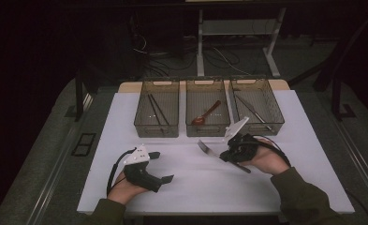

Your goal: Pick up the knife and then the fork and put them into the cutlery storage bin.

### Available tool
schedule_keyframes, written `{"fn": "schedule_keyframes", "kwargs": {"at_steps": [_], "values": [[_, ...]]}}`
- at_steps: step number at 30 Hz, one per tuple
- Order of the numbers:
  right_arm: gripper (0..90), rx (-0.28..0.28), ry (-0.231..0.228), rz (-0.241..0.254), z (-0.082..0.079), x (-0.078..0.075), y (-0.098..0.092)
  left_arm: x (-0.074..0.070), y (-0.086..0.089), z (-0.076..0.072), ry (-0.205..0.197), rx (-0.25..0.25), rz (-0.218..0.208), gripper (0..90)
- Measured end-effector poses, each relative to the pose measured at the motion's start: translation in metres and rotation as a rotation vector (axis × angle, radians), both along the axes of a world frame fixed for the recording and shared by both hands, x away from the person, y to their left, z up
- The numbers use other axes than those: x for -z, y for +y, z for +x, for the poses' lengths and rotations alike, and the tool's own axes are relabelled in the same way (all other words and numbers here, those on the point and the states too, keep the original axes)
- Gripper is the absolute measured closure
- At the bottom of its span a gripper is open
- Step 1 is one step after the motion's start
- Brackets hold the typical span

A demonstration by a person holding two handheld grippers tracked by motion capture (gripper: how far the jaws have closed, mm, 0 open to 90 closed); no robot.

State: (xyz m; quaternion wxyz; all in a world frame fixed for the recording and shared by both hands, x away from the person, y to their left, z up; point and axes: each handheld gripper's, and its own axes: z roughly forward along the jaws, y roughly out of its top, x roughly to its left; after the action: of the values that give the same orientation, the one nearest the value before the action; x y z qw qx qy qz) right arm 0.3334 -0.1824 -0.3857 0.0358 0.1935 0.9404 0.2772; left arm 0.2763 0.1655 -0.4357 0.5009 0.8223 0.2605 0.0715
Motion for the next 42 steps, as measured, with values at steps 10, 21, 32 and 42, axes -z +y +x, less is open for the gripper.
{"fn": "schedule_keyframes", "kwargs": {"at_steps": [10,21,32,42], "values": [[83.7,0.269,-0.079,0.222,0.031,-0.041,-0.065,0.001,-0.001,0.001,0.006,0.002,-0.004,0.0],[83.6,0.517,-0.181,0.308,0.089,-0.064,-0.116,0.0,-0.005,0.001,0.008,0.005,-0.008,0.0],[83.6,0.643,-0.185,0.246,0.121,-0.038,-0.141,0.0,-0.004,0.0,0.005,0.015,-0.002,0.0],[82.3,0.664,-0.111,0.177,0.124,-0.006,-0.153,0.0,-0.005,-0.001,0.002,0.017,-0.002,0.0]]}}
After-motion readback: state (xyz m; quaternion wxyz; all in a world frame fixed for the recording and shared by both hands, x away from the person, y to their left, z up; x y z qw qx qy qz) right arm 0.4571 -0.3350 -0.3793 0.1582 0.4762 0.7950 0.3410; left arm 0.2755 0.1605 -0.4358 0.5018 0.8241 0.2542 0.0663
